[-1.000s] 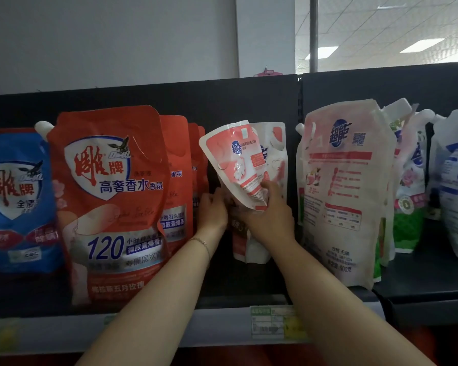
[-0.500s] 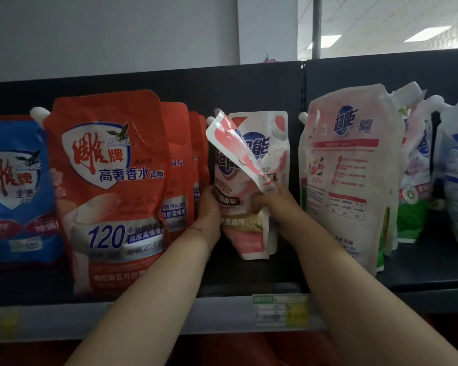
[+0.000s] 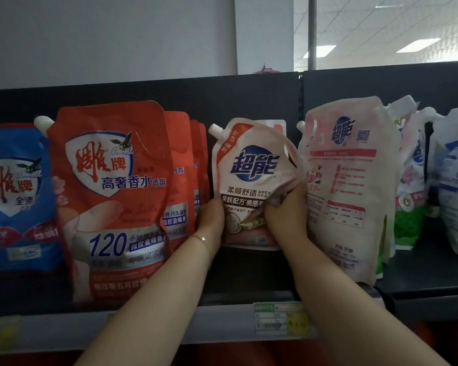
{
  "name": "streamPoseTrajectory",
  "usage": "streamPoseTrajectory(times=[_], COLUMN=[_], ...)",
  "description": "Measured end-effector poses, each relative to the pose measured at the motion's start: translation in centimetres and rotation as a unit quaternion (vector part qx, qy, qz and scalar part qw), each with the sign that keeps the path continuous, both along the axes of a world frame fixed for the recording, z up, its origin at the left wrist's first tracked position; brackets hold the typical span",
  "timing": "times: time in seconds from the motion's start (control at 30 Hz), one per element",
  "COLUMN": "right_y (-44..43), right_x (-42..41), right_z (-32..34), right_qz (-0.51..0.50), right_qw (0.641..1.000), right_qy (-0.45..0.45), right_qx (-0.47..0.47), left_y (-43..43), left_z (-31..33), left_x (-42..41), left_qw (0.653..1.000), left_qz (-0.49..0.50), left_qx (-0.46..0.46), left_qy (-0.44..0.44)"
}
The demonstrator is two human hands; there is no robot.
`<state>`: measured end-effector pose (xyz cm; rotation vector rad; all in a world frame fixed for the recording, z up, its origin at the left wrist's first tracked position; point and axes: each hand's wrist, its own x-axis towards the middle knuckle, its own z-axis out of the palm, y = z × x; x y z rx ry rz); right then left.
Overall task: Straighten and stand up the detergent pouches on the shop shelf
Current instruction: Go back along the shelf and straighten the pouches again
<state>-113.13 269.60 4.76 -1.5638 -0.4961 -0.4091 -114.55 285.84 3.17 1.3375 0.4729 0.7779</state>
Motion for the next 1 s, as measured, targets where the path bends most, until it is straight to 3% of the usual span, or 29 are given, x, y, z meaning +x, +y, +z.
streamPoseTrajectory(times=[0.1,0.23,0.5,0.83,1.0], right_y=[0.1,0.2,-0.4,0.7,1.0], right_x=[-0.3,-0.1,0.2,1.3,1.5], right_z=[0.2,0.8,0.3,0.4,0.4], right_qz=[0.039,0.162,0.237,0.170,0.100], right_qw=[0.999,0.972,0.956,0.968,0.984], right_qy=[0.028,0.166,0.167,0.165,0.103], right_qx=[-0.008,-0.044,-0.054,0.078,0.102], left_y=[-0.9,-2.0,2.3,-1.2,-3.3], left_z=[0.5,1.1,-1.9,0.3,1.2], left_x=[-0.4,-1.2,3.7,-0.4,-2.5], left_qw=[1.000,0.999,0.999,0.999,0.998], left_qz=[-0.008,-0.001,0.041,0.051,0.037], left_qx=[0.016,0.031,-0.007,0.005,0.033], left_qy=[0.006,0.015,-0.017,0.017,0.030])
